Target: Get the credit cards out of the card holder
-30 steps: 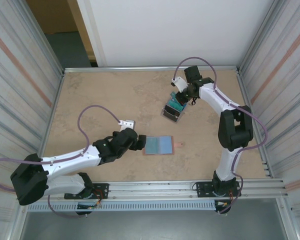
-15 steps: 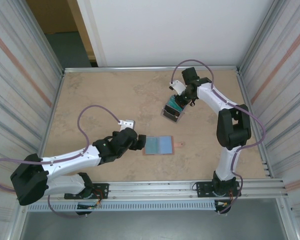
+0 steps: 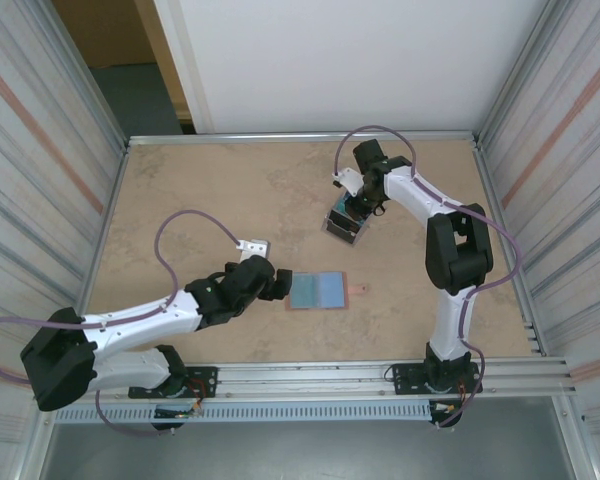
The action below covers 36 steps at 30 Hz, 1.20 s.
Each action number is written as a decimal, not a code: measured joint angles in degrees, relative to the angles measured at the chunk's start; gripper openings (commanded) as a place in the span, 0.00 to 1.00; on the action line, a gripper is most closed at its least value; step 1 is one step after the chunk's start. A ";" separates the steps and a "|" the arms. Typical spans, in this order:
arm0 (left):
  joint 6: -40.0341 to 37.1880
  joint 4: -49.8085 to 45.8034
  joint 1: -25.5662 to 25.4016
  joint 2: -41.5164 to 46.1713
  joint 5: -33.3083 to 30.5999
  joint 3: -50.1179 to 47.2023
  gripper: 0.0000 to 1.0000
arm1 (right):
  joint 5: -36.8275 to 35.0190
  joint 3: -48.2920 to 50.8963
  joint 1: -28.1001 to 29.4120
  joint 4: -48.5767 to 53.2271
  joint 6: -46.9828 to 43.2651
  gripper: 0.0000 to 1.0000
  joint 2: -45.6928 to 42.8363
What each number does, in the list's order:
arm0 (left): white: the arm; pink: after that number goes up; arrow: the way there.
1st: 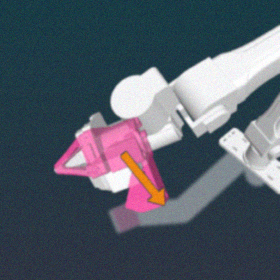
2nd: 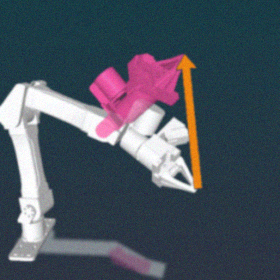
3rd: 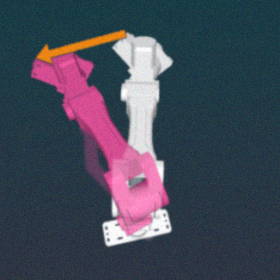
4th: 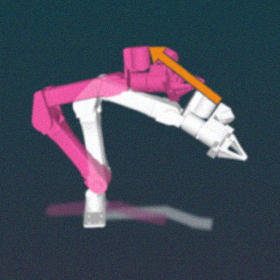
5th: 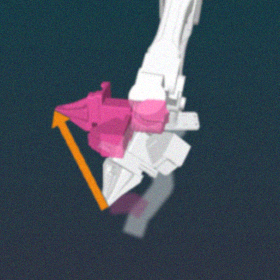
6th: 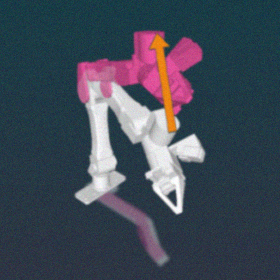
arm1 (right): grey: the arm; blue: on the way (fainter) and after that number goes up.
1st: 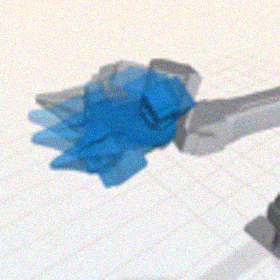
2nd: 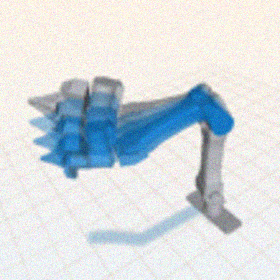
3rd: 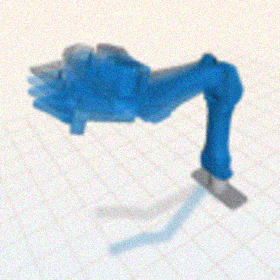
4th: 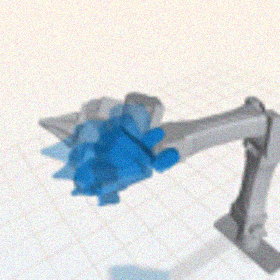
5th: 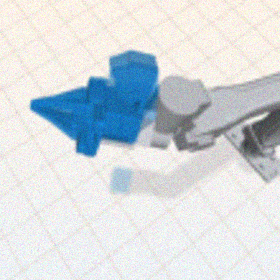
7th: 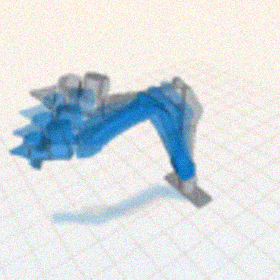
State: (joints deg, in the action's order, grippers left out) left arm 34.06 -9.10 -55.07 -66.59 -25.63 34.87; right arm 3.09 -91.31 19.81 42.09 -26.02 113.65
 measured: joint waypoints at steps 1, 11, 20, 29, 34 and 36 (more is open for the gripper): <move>0.00 -0.02 0.00 0.22 0.00 -0.04 0.99 | -0.28 0.00 0.00 -0.02 0.07 0.28 0.00; 0.35 -0.02 0.00 2.73 -0.63 -0.92 0.99 | -2.21 3.58 0.52 -3.58 8.55 0.28 -5.62; 1.97 0.00 0.37 6.01 -3.37 -3.63 0.99 | -5.73 14.86 8.55 -6.78 27.28 0.37 -18.43; 7.06 -0.44 0.39 12.83 -9.11 -8.04 0.99 | -10.84 24.87 25.55 -7.08 43.06 0.39 -21.86; 11.89 -3.63 0.39 17.33 -12.76 -11.02 0.98 | -12.52 27.43 32.83 -7.50 51.30 0.42 -21.79; 13.42 -5.27 0.61 19.02 -13.68 -11.82 0.99 | -12.81 27.45 35.47 -7.72 54.18 0.43 -21.05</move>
State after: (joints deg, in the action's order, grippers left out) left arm 47.48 -14.37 -54.46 -47.57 -39.31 23.05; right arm -9.72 -63.86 55.29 34.37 28.16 92.60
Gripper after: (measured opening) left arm 0.986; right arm 0.420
